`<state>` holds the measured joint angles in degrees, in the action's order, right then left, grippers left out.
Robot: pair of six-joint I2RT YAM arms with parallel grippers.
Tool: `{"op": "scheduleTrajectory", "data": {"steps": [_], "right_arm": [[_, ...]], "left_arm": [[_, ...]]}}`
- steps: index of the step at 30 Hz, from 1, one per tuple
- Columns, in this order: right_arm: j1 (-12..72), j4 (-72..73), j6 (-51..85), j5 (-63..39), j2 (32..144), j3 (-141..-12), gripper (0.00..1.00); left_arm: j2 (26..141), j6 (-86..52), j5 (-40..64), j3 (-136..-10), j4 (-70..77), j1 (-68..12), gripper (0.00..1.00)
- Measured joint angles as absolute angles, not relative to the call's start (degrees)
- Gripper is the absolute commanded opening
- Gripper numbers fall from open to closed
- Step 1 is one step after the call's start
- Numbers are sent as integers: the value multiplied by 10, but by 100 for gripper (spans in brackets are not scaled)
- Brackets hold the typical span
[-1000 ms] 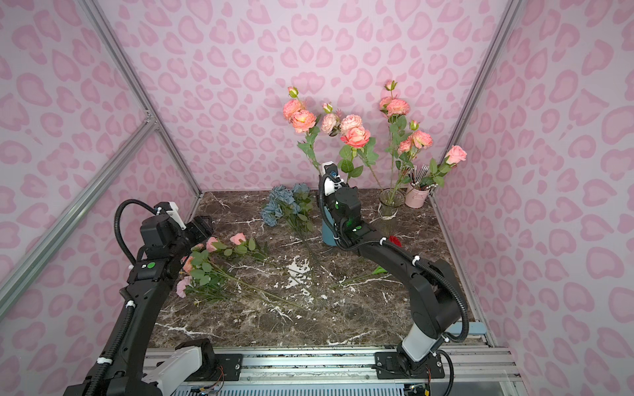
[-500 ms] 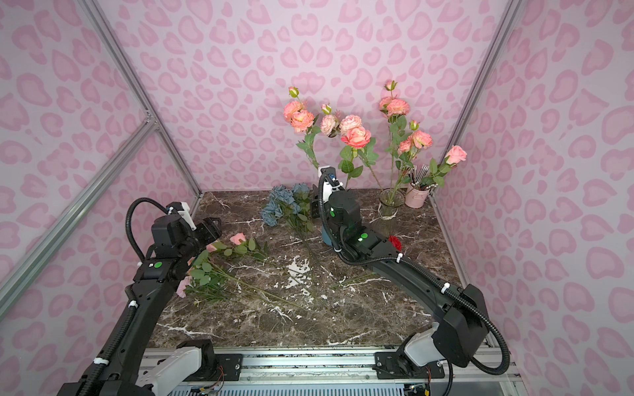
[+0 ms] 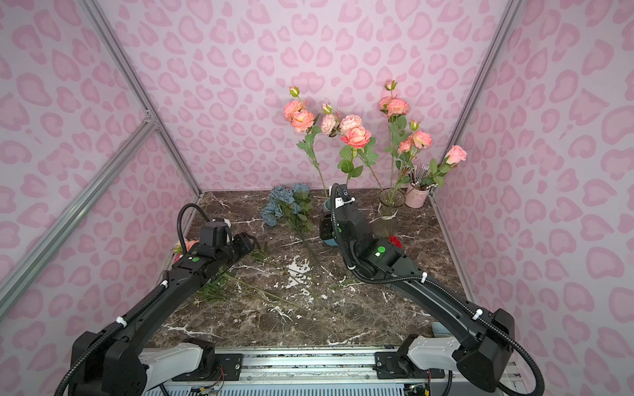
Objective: Place the pink flowers into the vase
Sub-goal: Place the flower in the vase, then pick up the flower at the center of the board.
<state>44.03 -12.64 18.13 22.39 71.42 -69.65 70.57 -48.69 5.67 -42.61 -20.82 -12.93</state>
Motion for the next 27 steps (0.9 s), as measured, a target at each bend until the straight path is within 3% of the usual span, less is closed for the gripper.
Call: {"op": "scheduleTrajectory", "data": {"steps": [9,12,27], "right_arm": [[445,-185,223,234,677,-663,30],[445,-189,229,239,663,-653,30],[426,-199,247,249,629,-621,30]], "left_arm": [[762,-568,67,-400,-154,-133,48],[784,-587,72,-398,-138,-133,40],[837,-667,68,-361,-81,-133,38]]}}
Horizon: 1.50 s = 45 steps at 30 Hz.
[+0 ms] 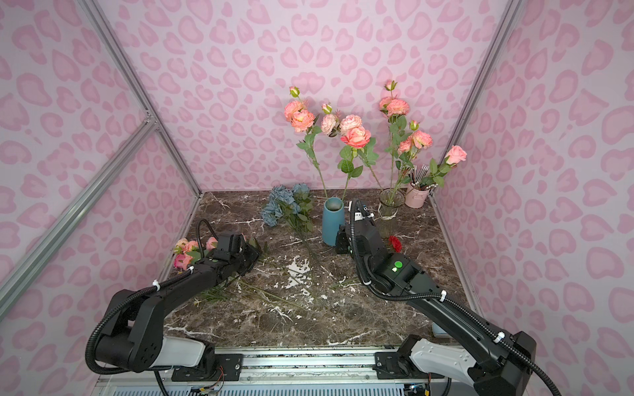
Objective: Place the pink flowers into the vase
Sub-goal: Pick up the flower at the center of the board.
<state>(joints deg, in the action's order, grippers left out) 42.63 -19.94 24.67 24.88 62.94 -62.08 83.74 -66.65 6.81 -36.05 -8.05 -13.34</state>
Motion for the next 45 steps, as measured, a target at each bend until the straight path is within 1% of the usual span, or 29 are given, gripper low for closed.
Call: {"op": "scheduleTrajectory", "data": {"steps": [2,8,9,10,19,33,39,45], "right_arm": [[425,-199,247,249,628,-620,30],[415,-200,247,246,625,-613,30],[413,-200,247,246,625,-612,30],[411,-198,247,246,623,-610,30],[399,-199,247,240,620,-607,30],[379,-201,246,230,606,-602,30],[370,-203,246,228,595,-594,30],[368,-203,247,225,592,-590,30]], "left_arm": [[851,-676,75,-354,-63,-133,37],[870,-701,79,-335,-15,-133,37],[869,-706,79,-331,-7,-133,33],[868,-710,78,-328,-3,-133,32],[878,-720,66,-335,25,-132,29],[946,-724,67,-356,57,-131,25],[977,-731,76,-360,72,-131,17],[985,-735,76,-363,84,-131,8]]}}
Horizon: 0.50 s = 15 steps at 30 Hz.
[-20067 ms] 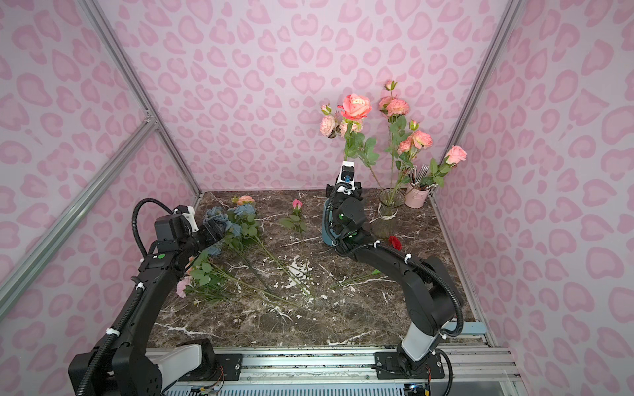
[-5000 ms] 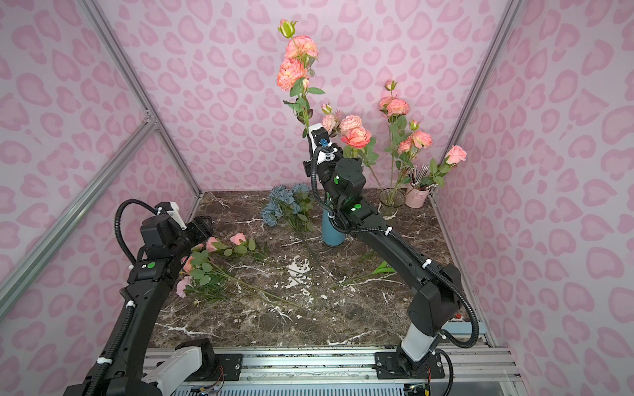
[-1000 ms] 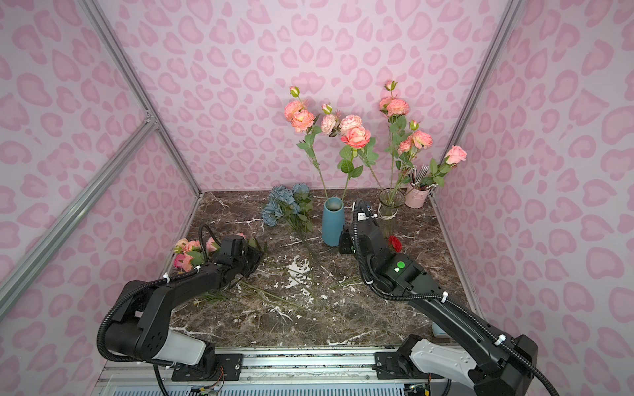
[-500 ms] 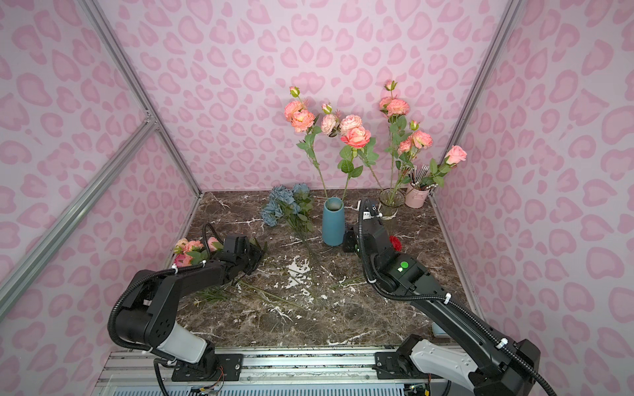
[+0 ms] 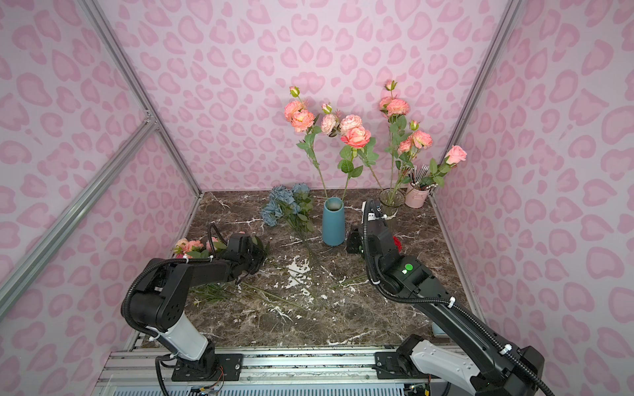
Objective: Place the pink flowers into the vase
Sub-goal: Pick up the flower at the center of the board.
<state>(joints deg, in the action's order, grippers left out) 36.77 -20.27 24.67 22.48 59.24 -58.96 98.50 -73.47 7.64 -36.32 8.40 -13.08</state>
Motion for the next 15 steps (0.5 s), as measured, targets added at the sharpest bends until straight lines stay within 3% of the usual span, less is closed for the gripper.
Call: {"op": "scheduleTrajectory", "data": {"steps": [2,15], "right_arm": [[368,-203,247,222,593,-587,30],[368,-202,257,213,582,-587,30]], "left_arm": [[983,-735,76,-367,83,-131,4],[892,-701,22,-431,37,-133,4]]}}
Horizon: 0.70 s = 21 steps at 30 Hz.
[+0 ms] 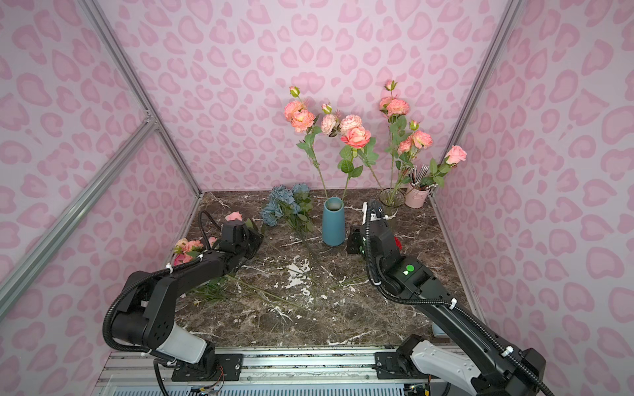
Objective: Place the pink flowers into the vase
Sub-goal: Pick up the flower at the center of the board.
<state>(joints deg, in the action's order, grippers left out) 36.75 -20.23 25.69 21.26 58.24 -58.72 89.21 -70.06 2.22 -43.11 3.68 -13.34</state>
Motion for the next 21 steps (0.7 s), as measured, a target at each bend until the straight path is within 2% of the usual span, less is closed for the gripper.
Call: {"op": "scheduleTrajectory", "data": {"steps": [21], "right_arm": [[341,-200,279,212,576,-520,30]], "left_arm": [[739,-475,-71,-516,-74,-139,4]]}}
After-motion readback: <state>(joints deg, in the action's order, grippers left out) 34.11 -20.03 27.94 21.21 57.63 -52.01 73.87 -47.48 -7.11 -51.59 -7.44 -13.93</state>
